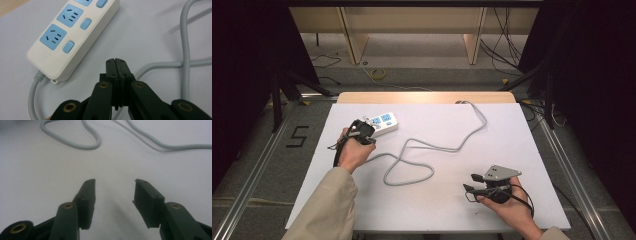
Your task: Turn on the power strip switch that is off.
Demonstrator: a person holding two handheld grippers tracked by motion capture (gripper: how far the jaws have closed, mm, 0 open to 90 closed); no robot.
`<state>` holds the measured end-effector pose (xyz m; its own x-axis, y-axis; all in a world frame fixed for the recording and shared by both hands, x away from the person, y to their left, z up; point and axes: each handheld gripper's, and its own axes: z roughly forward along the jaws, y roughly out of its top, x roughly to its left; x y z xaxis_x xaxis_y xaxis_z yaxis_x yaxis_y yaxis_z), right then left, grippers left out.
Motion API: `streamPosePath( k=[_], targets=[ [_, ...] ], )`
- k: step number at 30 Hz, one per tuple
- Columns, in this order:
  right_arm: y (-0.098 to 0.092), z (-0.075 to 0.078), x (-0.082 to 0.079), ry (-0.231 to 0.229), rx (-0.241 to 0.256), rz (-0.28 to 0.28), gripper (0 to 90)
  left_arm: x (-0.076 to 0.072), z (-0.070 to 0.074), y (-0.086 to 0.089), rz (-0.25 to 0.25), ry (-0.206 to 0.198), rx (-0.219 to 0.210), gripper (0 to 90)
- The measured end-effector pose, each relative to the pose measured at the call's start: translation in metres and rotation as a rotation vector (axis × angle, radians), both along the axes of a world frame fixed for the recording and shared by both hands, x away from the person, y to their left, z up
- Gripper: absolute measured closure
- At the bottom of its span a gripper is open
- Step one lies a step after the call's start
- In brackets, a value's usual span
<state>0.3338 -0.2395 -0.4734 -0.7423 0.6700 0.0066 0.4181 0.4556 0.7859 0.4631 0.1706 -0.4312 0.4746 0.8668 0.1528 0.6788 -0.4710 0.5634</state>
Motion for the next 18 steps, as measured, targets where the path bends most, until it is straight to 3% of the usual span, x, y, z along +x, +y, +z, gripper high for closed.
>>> streamPosePath(
  k=[18],
  targets=[
    [0.0000, 0.0001, -0.0002, 0.002, 0.001, -0.001, 52.3, 0.0090, 0.0041, -0.0033, -0.007, -0.001, 0.022, 89.9]
  ],
)
